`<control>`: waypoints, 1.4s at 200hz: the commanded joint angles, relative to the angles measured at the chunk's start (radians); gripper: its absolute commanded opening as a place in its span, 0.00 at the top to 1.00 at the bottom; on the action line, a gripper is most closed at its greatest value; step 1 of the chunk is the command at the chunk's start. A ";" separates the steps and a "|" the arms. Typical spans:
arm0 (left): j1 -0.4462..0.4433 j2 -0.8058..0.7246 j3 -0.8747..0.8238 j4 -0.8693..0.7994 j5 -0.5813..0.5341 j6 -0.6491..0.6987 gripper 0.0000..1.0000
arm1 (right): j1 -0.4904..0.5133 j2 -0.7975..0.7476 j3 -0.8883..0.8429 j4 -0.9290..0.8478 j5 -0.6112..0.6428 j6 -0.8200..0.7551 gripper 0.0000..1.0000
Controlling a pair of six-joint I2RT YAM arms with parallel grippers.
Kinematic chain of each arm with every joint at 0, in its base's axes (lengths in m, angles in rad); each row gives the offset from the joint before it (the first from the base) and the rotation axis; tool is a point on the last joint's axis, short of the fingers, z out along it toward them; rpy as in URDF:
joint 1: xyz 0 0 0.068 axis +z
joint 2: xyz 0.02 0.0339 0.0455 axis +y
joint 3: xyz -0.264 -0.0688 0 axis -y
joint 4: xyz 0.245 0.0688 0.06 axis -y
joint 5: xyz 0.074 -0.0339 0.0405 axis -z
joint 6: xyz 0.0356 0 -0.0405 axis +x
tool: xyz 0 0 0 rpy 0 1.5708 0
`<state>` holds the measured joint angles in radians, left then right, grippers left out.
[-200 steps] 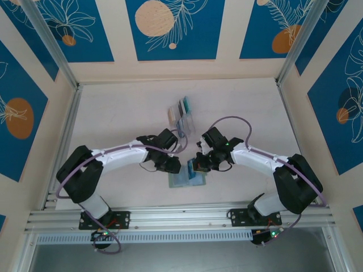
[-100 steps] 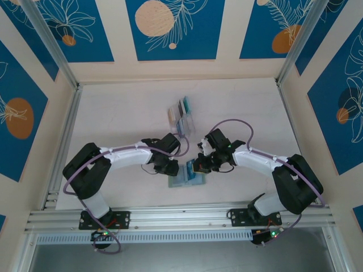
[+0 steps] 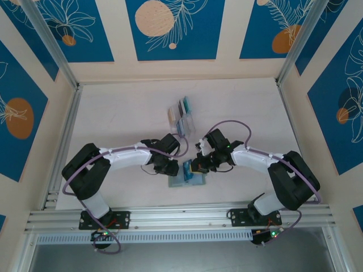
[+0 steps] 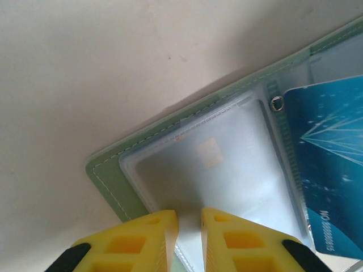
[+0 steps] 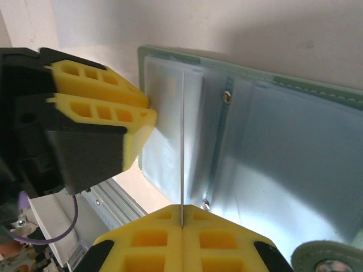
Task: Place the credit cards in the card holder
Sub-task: Insert the credit card into the card slot.
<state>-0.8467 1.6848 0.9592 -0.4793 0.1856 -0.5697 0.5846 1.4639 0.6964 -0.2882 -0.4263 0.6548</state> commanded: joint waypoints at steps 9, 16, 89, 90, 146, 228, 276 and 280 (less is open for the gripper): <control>-0.005 0.038 -0.049 -0.033 -0.041 -0.011 0.80 | -0.016 0.026 -0.032 0.032 -0.061 0.006 1.00; -0.005 0.038 -0.050 -0.035 -0.041 -0.010 0.80 | -0.019 0.031 -0.034 0.036 -0.069 0.009 1.00; -0.004 0.041 -0.051 -0.030 -0.038 -0.010 0.81 | -0.028 0.066 -0.058 0.071 -0.094 0.021 1.00; -0.004 0.042 -0.051 -0.030 -0.038 -0.010 0.80 | -0.028 0.067 -0.058 0.072 -0.095 0.020 1.00; -0.003 0.042 -0.056 -0.029 -0.038 -0.010 0.81 | -0.049 0.111 -0.067 0.092 -0.126 0.022 1.00; -0.002 0.044 -0.066 -0.027 -0.043 -0.011 0.81 | -0.063 0.079 -0.103 0.057 -0.141 0.029 1.00; -0.002 0.049 -0.074 -0.023 -0.044 -0.009 0.81 | -0.062 0.044 -0.127 0.037 -0.151 0.021 1.00; -0.002 0.047 -0.074 -0.022 -0.044 -0.010 0.81 | -0.064 0.045 -0.127 0.037 -0.153 0.020 1.00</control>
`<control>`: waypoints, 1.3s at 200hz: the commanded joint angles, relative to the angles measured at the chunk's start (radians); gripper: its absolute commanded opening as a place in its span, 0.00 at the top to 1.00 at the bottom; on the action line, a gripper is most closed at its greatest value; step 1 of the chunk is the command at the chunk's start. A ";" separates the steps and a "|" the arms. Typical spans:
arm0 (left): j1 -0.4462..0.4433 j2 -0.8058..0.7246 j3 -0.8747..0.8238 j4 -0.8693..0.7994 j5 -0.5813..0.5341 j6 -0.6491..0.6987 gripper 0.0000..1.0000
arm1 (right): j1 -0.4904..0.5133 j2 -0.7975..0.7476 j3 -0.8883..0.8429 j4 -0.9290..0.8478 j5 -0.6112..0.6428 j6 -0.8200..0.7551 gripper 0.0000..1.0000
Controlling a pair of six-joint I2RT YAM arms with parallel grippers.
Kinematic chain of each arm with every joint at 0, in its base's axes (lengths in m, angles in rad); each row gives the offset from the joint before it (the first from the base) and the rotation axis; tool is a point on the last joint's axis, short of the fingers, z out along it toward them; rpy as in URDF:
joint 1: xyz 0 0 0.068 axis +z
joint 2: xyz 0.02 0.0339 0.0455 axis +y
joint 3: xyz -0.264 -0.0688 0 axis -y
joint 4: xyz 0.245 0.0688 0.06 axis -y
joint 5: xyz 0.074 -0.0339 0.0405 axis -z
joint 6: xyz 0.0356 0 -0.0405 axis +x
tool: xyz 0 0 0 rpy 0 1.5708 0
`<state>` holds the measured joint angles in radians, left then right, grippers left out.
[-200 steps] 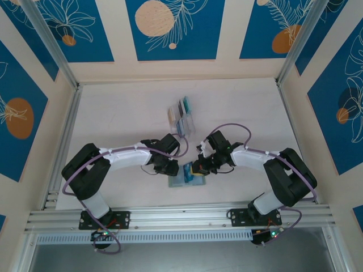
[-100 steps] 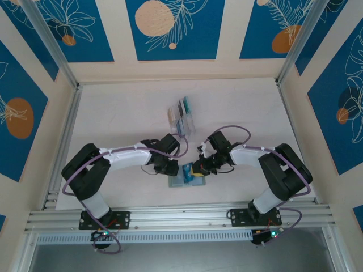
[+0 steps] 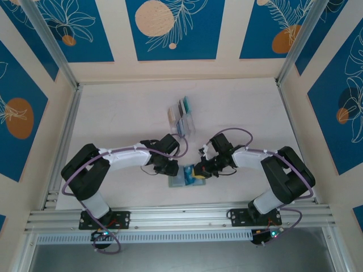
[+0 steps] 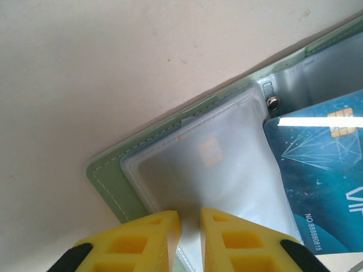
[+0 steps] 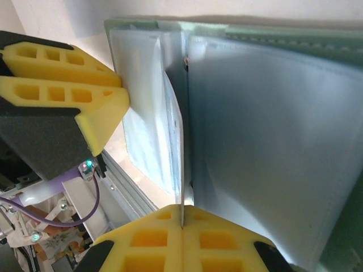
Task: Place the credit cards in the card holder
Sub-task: Insert the credit card into the card slot.
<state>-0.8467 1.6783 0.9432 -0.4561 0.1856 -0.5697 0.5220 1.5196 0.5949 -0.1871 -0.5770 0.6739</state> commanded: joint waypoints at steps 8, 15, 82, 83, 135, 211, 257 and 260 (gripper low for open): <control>-0.001 0.053 -0.060 -0.046 -0.044 -0.010 0.81 | -0.001 -0.007 -0.024 -0.063 -0.005 -0.002 1.00; -0.002 0.054 -0.060 -0.046 -0.044 -0.011 0.81 | -0.001 -0.005 -0.023 -0.059 -0.011 -0.002 1.00; 0.000 0.050 -0.061 -0.046 -0.044 -0.010 0.81 | 0.000 0.039 0.000 -0.035 -0.066 -0.017 1.00; -0.001 0.050 -0.061 -0.046 -0.044 -0.010 0.81 | 0.000 0.040 0.000 -0.034 -0.066 -0.016 1.00; -0.001 0.044 -0.070 -0.046 -0.043 -0.009 0.81 | -0.004 0.076 0.026 -0.029 -0.053 -0.035 1.00; -0.001 0.038 -0.081 -0.044 -0.039 -0.012 0.81 | -0.005 0.079 0.068 -0.036 0.083 -0.030 1.00; -0.001 0.038 -0.087 -0.038 -0.035 -0.012 0.81 | 0.015 0.096 0.050 0.021 0.095 0.000 1.00; -0.001 0.038 -0.087 -0.039 -0.035 -0.012 0.82 | 0.018 0.097 0.050 0.026 0.094 0.002 1.00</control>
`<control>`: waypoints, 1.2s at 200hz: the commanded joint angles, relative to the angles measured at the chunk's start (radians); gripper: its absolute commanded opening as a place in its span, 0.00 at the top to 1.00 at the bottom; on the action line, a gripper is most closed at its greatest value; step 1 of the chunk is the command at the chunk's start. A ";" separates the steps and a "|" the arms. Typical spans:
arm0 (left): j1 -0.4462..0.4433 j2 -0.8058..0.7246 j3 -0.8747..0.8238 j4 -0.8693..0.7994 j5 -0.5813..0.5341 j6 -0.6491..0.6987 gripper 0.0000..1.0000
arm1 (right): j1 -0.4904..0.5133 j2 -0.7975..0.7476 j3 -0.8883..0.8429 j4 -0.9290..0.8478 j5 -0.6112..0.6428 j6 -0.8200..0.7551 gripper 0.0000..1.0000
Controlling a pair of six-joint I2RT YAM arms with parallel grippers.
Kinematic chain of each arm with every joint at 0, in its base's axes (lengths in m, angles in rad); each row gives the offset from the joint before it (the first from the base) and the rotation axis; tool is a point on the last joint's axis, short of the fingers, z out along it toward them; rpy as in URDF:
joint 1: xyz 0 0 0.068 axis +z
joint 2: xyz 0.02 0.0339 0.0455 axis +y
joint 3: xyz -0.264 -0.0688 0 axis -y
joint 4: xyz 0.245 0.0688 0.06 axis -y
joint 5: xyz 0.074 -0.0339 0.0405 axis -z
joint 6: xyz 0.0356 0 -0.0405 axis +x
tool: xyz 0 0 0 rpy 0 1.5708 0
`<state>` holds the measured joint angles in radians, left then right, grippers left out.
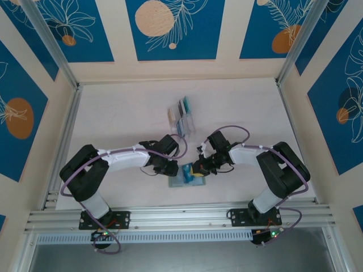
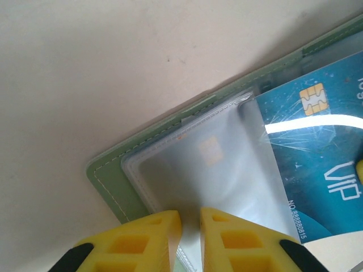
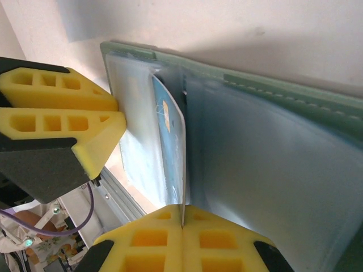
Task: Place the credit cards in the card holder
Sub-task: Insert the credit card into the card slot.
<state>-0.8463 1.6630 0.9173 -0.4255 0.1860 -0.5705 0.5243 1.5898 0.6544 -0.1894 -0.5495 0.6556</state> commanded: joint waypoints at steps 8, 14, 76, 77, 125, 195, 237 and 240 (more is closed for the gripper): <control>-0.003 0.056 -0.060 -0.068 -0.034 -0.011 0.82 | 0.023 0.031 -0.009 0.038 0.068 0.027 1.00; -0.001 0.056 -0.060 -0.068 -0.034 -0.011 0.82 | 0.029 0.037 -0.009 0.043 0.067 0.030 1.00; -0.002 0.054 -0.065 -0.063 -0.027 -0.015 0.82 | 0.071 0.054 -0.011 0.092 0.086 0.081 1.00; -0.001 0.054 -0.064 -0.063 -0.026 -0.015 0.82 | 0.073 0.054 -0.010 0.094 0.086 0.082 1.00; -0.002 0.033 -0.034 -0.082 -0.014 -0.013 0.81 | 0.124 0.089 0.016 0.126 0.102 0.114 1.00; 0.026 -0.042 -0.025 -0.091 0.060 -0.027 0.81 | 0.117 0.092 0.053 0.043 0.127 0.080 0.94; 0.101 -0.166 -0.078 -0.064 0.144 -0.051 0.82 | 0.119 0.104 0.062 0.029 0.117 0.074 0.92; 0.108 -0.175 -0.087 -0.059 0.151 -0.053 0.82 | 0.118 0.105 0.064 0.028 0.116 0.072 0.92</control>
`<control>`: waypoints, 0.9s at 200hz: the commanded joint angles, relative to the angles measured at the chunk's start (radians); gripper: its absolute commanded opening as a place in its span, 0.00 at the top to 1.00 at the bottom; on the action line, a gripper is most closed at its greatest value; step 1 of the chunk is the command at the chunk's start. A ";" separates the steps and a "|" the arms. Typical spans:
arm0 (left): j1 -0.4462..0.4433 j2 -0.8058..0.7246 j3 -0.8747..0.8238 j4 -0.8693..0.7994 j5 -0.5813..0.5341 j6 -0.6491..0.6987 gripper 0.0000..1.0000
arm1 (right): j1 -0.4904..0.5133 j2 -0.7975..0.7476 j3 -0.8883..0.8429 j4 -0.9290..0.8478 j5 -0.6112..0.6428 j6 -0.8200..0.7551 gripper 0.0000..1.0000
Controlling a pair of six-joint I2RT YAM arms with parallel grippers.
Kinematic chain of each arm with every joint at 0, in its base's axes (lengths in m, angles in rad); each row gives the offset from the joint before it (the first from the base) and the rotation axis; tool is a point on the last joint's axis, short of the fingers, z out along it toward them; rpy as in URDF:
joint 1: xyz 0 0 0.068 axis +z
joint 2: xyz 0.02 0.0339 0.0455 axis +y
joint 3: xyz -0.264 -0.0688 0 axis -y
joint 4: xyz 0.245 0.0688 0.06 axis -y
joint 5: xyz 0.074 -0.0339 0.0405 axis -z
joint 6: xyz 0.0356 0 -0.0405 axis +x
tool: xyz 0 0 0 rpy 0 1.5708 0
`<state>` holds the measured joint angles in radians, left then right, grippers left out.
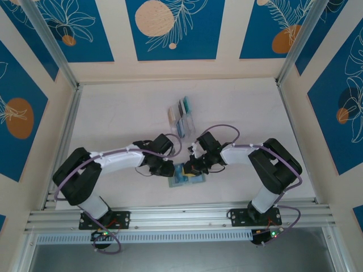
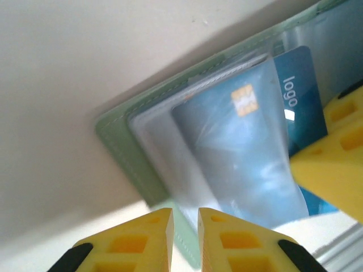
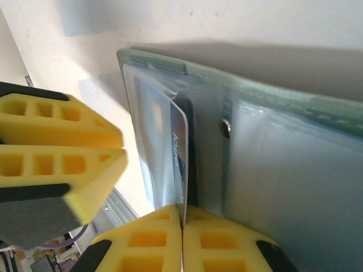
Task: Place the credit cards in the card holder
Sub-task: Insert the credit card into the card slot.
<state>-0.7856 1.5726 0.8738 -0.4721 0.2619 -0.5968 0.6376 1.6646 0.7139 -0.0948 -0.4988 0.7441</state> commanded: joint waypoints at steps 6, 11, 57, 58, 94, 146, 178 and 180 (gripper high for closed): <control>0.063 -0.101 -0.058 0.000 0.090 -0.031 0.82 | 0.006 0.031 0.004 -0.069 0.066 -0.018 0.92; 0.078 -0.114 -0.073 0.007 0.100 -0.035 0.82 | 0.006 0.033 0.004 -0.070 0.065 -0.019 0.92; 0.131 -0.111 -0.144 0.040 0.123 -0.020 0.92 | 0.008 0.039 0.018 -0.085 0.064 -0.030 0.91; 0.132 -0.108 -0.145 0.041 0.123 -0.020 0.92 | 0.008 0.039 0.019 -0.085 0.064 -0.029 0.91; 0.126 -0.035 -0.154 0.109 0.147 -0.026 0.96 | 0.016 0.045 0.039 -0.095 0.070 -0.033 0.90; 0.098 0.064 -0.148 0.194 0.170 -0.051 0.96 | 0.044 0.060 0.069 -0.094 0.080 -0.025 0.85; 0.081 0.088 -0.145 0.219 0.172 -0.064 0.96 | 0.061 0.070 0.084 -0.086 0.083 -0.013 0.83; 0.081 0.088 -0.145 0.220 0.172 -0.064 0.96 | 0.063 0.071 0.086 -0.086 0.082 -0.013 0.83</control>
<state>-0.6632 1.5845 0.7387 -0.3557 0.4114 -0.6460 0.6830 1.7077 0.7765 -0.1482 -0.4473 0.7231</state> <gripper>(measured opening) 0.047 0.165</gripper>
